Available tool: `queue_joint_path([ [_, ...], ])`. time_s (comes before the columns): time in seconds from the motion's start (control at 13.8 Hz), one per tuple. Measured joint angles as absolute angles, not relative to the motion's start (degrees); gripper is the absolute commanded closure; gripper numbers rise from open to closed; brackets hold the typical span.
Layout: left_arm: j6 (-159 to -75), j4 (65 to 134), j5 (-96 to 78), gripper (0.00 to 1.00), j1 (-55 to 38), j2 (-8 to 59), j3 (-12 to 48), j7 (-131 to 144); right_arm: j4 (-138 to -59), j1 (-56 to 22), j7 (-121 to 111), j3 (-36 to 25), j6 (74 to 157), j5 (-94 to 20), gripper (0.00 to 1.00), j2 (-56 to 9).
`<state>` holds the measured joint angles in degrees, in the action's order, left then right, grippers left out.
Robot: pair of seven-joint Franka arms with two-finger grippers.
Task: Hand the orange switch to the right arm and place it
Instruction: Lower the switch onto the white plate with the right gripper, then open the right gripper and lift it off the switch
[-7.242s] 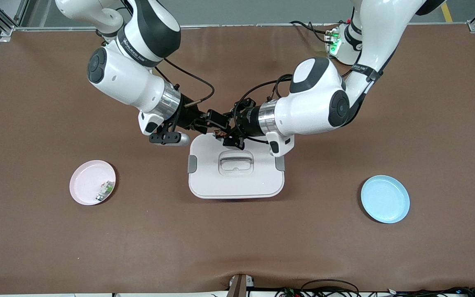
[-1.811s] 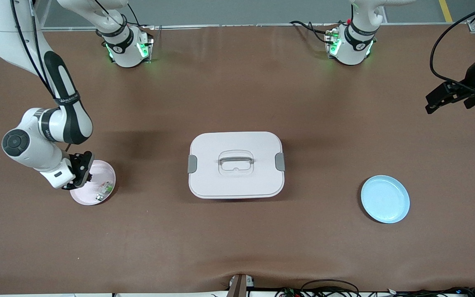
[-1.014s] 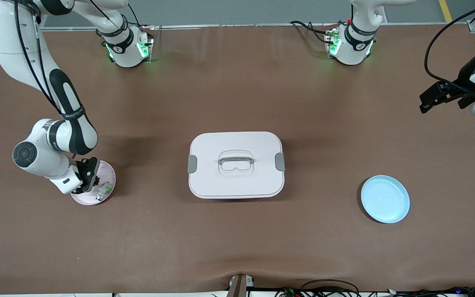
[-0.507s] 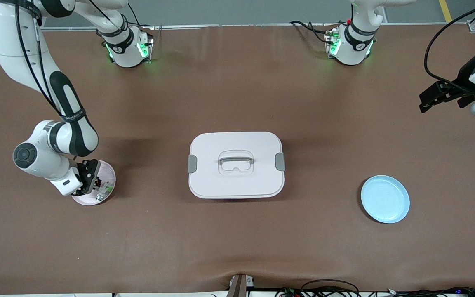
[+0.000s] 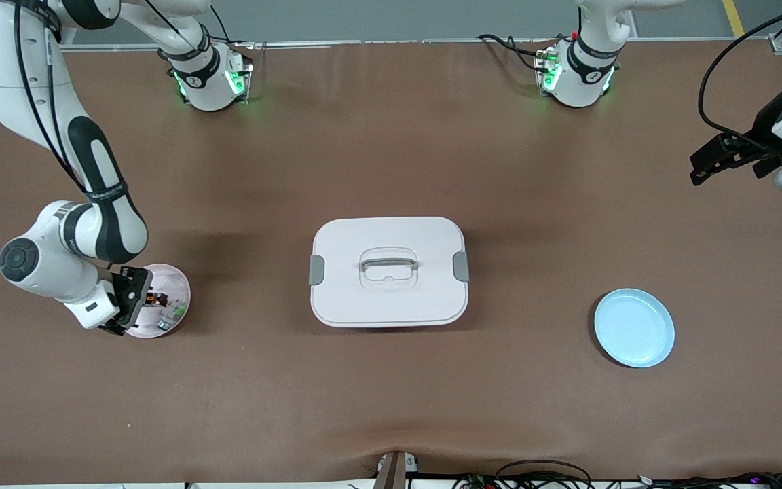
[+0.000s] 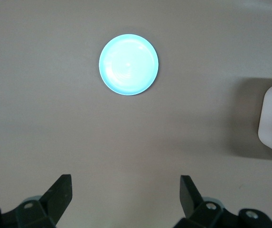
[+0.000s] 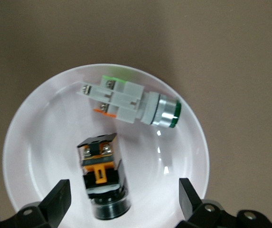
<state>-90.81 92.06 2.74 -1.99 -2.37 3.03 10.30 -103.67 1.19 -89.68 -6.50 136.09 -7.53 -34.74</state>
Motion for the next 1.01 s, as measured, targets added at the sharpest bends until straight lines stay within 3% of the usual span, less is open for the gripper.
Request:
queue_joint_path([
  [0.36, -90.81, 92.11, 2.74, 0.00, -1.99, -2.37, 3.03, 10.30, -100.46, 1.23, -70.91, -6.35, 122.58, -7.72, 0.00, -32.86],
  [1.01, -90.80, 92.25, 2.74, 0.00, -2.03, -2.37, 3.12, 10.30, -108.76, -0.62, -20.74, -6.38, 121.24, -7.08, 0.00, -23.09],
])
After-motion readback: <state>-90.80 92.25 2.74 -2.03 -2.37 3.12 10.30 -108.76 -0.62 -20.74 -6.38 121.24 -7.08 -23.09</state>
